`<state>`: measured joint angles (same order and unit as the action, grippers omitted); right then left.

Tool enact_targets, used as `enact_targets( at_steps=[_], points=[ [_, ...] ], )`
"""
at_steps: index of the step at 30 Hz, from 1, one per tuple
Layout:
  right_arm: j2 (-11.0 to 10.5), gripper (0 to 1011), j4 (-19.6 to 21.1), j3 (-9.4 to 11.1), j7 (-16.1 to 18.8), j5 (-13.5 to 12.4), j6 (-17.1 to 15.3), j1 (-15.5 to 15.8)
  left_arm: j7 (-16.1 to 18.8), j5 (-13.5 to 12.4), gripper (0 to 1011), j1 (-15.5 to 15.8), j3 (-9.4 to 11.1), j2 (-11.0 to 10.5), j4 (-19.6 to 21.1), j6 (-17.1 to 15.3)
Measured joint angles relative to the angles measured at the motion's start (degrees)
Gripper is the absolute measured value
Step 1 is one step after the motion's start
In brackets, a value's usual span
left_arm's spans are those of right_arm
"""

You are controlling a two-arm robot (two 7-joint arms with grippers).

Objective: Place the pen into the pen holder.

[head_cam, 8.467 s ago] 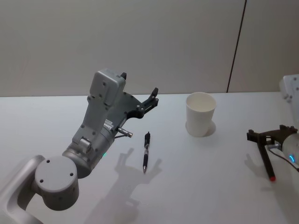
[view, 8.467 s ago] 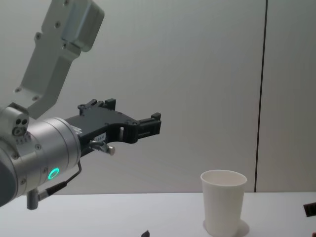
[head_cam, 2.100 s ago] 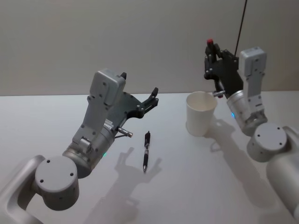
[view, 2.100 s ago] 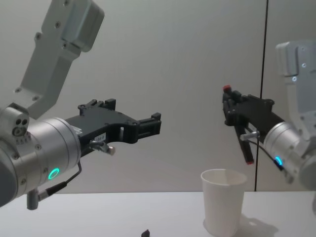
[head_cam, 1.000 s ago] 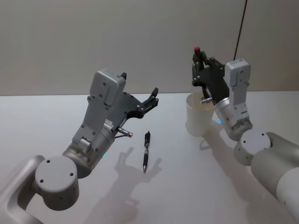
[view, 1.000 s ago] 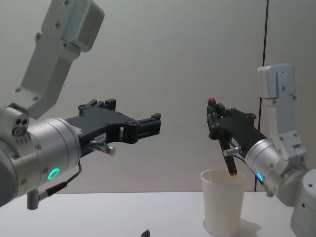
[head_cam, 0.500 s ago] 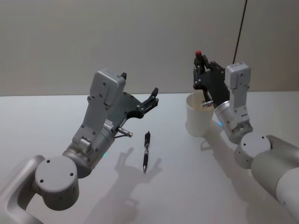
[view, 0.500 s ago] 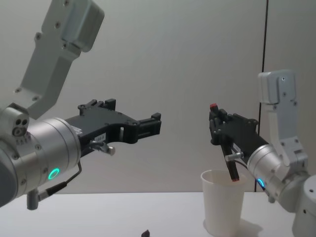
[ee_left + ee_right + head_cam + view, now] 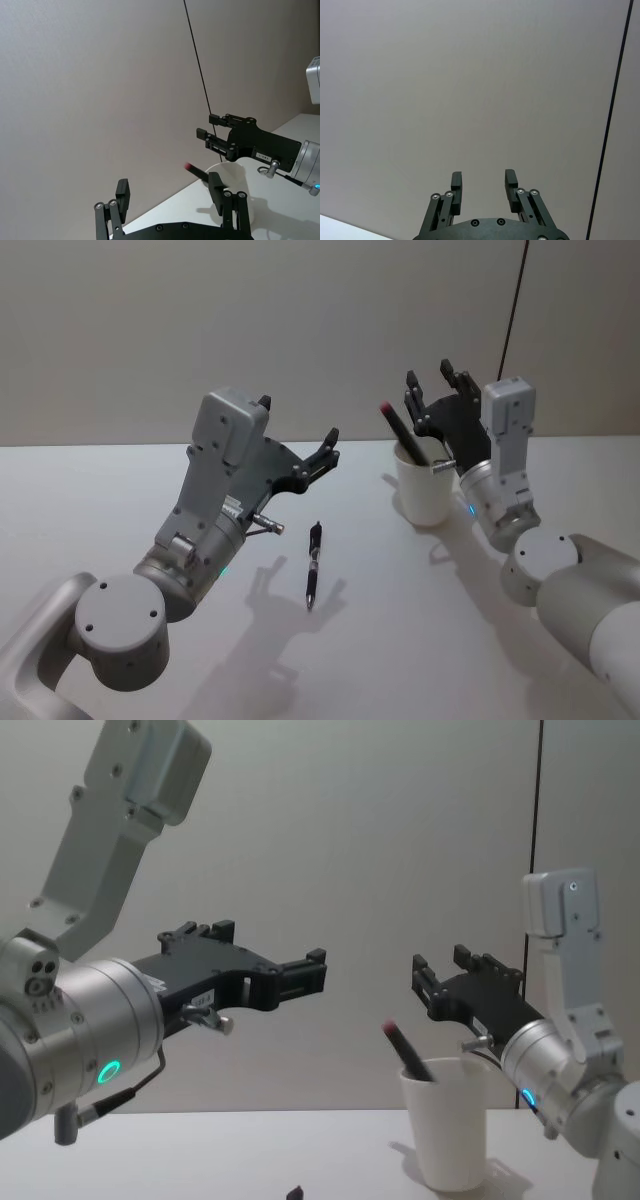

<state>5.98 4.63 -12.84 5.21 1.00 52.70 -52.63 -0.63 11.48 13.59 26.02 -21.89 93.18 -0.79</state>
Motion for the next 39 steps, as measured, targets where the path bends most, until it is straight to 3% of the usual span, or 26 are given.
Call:
enact_targets(
  at_steps=[3, 10, 18, 27, 33, 39],
  points=[
    [0.0, 546, 0.0, 0.0, 0.0, 0.1, -0.1, 0.0, 0.0, 0.0, 1003, 0.0, 0.0, 0.0, 0.0, 0.0],
    [0.0, 804, -0.2, 0.2, -0.1, 0.3, -0.1, 0.1, 0.0, 0.0, 1003, 0.0, 0.0, 0.0, 0.0, 0.0],
    [-0.1, 999, -0.2, 0.5, 0.0, 0.5, 0.0, 0.1, 0.0, 0.0, 1002, 0.0, 0.0, 0.0, 0.0, 0.0],
    [-0.5, 1002, 0.1, 1.4, 1.3, 0.2, -0.9, 0.2, 0.0, 0.0, 1002, 0.0, 0.0, 0.0, 0.0, 0.0],
    [-1.2, 1001, 1.9, 2.5, 3.1, -0.3, -3.5, 0.8, 0.0, 0.0, 1003, 0.0, 0.0, 0.0, 0.0, 0.0],
    [-2.9, 1001, 14.5, 3.7, 5.4, -0.5, -12.2, 6.7, 0.0, 0.0, 1002, 0.0, 0.0, 0.0, 0.0, 0.0]
  ],
)
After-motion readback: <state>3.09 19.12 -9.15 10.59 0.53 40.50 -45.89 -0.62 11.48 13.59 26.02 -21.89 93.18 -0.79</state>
